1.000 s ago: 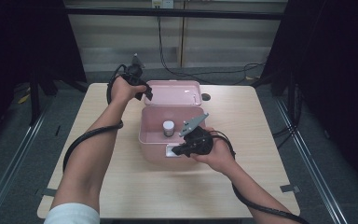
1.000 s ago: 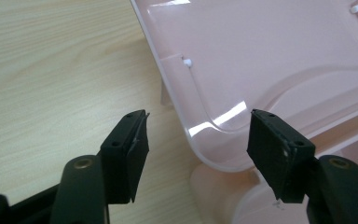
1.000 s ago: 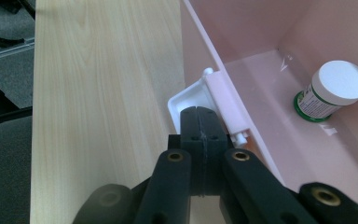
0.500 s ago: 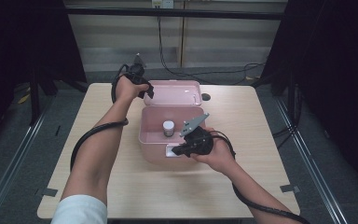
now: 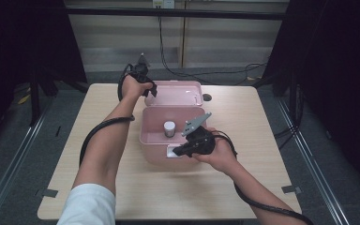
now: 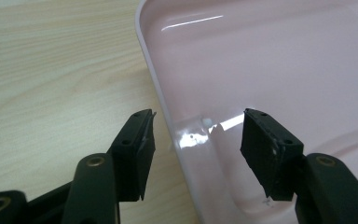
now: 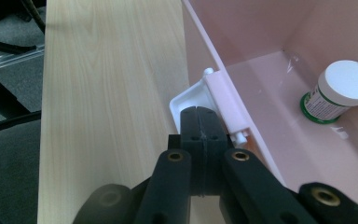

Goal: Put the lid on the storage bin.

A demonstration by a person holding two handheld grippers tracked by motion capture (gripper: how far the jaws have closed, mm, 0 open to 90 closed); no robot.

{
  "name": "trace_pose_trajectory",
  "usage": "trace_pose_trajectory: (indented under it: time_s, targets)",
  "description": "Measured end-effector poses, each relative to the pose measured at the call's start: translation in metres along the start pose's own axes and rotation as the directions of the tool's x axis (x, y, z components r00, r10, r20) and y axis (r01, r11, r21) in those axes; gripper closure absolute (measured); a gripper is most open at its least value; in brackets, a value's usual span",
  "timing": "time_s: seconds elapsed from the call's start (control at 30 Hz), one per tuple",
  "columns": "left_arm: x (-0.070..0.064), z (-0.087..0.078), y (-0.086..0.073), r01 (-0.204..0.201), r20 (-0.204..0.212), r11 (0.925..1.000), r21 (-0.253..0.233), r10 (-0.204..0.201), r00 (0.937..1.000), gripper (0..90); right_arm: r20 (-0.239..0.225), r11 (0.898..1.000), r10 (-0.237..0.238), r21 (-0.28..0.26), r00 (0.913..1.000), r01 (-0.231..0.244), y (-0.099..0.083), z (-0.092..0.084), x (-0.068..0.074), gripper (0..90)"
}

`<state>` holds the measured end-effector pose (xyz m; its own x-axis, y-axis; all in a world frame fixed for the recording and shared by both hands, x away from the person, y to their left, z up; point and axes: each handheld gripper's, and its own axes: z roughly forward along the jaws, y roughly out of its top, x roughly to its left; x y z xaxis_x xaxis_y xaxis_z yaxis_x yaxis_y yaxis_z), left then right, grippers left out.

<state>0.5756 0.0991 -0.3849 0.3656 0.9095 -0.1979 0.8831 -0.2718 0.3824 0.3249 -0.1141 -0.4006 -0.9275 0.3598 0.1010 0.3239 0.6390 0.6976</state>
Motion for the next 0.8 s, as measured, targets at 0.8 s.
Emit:
trace_pose_trajectory:
  time_s: [0.8]
  targets:
    - [0.005,0.006,0.012,0.036,-0.022,0.9994,-0.001,-0.036,0.9991,65.7,-0.011,1.000,0.002,0.003,0.9999,-0.002,0.000,0.000,-0.002,90.0]
